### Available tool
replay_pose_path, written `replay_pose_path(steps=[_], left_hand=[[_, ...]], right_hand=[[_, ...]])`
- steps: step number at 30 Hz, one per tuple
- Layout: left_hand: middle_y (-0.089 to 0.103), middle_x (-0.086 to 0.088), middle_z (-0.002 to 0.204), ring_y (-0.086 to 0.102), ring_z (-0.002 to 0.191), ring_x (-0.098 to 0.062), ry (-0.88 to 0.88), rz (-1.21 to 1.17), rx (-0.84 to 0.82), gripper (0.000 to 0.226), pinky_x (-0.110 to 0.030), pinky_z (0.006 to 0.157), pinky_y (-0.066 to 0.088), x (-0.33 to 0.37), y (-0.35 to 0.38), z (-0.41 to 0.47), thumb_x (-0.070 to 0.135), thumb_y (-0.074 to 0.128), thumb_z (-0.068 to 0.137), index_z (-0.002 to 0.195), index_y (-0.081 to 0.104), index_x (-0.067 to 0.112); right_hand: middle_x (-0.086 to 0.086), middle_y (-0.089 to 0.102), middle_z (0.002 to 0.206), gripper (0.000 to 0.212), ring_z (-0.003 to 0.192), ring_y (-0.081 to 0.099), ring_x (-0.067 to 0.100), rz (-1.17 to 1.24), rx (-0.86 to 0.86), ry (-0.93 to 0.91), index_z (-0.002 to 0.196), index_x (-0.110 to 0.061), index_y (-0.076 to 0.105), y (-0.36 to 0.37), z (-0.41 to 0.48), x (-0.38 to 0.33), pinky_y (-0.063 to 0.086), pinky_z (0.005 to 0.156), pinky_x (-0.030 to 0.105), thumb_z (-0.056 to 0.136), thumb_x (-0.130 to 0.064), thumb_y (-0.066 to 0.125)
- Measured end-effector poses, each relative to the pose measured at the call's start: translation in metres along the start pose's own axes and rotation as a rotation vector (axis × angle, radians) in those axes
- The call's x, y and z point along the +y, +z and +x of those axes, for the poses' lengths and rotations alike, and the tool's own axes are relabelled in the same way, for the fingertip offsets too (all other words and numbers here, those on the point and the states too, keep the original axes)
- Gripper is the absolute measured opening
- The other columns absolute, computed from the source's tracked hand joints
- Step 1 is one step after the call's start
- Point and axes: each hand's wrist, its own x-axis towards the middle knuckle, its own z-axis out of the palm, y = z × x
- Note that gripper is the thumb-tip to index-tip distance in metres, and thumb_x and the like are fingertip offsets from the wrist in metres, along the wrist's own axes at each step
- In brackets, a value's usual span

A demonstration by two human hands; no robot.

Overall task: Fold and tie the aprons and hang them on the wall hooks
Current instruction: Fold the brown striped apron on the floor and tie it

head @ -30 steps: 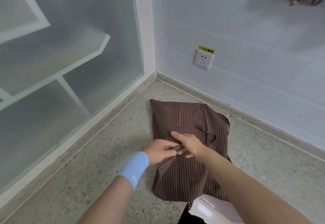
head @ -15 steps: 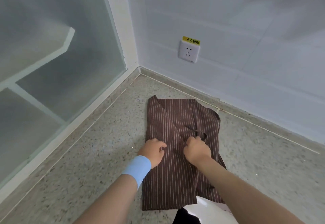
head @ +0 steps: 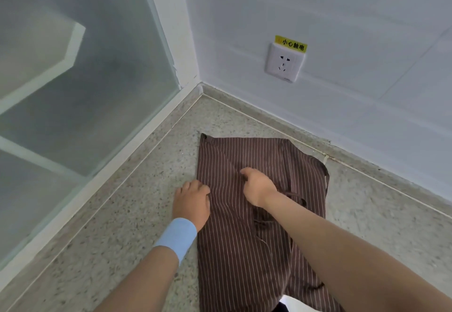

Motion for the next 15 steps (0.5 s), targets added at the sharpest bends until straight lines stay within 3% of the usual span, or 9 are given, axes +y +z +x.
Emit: replay_pose_path(steps=[3,5,8,9,12,14,15], left_hand=[[0.041,0.003,0.145,0.037,0.133,-0.019,0.100,-0.173,-0.052,0.042,-0.035,0.106,0.039,0.012,0.002,0.024,0.025,0.048,0.098,0.140,0.046,0.025],[0.011,0.000,0.163,0.013,0.149,-0.021,0.125,-0.136,-0.184,0.063,-0.038,0.119,0.024,0.013,0.008,0.035,0.029,0.049,0.099,0.155,0.019,0.025],[-0.019,-0.002,0.163,-0.010,0.151,-0.023,0.096,0.028,-0.405,0.091,-0.041,0.124,0.007,0.001,0.017,0.040,0.038,0.056,0.097,0.156,-0.012,0.027],[-0.022,-0.003,0.162,-0.013,0.151,-0.024,0.090,0.059,-0.455,0.096,-0.042,0.124,0.005,-0.004,0.021,0.038,0.038,0.059,0.095,0.155,-0.016,0.028],[-0.026,-0.002,0.161,-0.016,0.150,-0.023,0.095,0.053,-0.523,0.104,-0.044,0.122,0.004,-0.017,0.027,0.035,0.039,0.064,0.091,0.153,-0.019,0.032],[-0.027,0.001,0.160,-0.017,0.150,-0.021,0.114,0.005,-0.538,0.110,-0.043,0.121,0.005,-0.023,0.027,0.035,0.039,0.070,0.087,0.153,-0.018,0.033],[-0.026,0.003,0.160,-0.016,0.150,-0.020,0.110,-0.029,-0.534,0.114,-0.042,0.122,0.006,-0.026,0.027,0.035,0.038,0.073,0.085,0.153,-0.018,0.033]], right_hand=[[0.006,0.035,0.157,0.064,0.135,0.046,0.023,0.110,0.018,-0.010,0.155,-0.021,0.027,0.004,0.014,-0.012,0.041,0.110,0.030,0.097,-0.005,0.046],[0.004,0.027,0.160,0.068,0.130,0.048,0.020,0.279,0.059,0.014,0.156,-0.021,0.028,0.001,0.022,-0.019,0.049,0.100,0.027,0.094,-0.002,0.046],[0.004,0.036,0.156,0.069,0.098,0.058,0.007,0.487,0.045,0.057,0.155,-0.020,0.030,-0.004,0.035,-0.027,0.050,0.067,0.013,0.092,0.002,0.048],[0.005,0.040,0.154,0.068,0.095,0.060,0.007,0.527,0.013,0.050,0.155,-0.019,0.032,-0.005,0.038,-0.029,0.049,0.065,0.012,0.093,0.003,0.049],[0.004,0.043,0.152,0.068,0.115,0.060,0.019,0.544,-0.089,0.029,0.153,-0.019,0.037,-0.010,0.049,-0.041,0.051,0.076,0.017,0.090,0.001,0.054],[0.011,0.053,0.140,0.070,0.086,0.064,0.019,0.606,-0.163,0.074,0.154,-0.021,0.034,-0.013,0.055,-0.050,0.046,0.055,0.021,0.089,-0.001,0.053],[0.016,0.060,0.124,0.072,0.069,0.058,0.017,0.628,-0.212,0.108,0.155,-0.022,0.032,-0.014,0.058,-0.056,0.038,0.044,0.023,0.089,-0.002,0.051]])
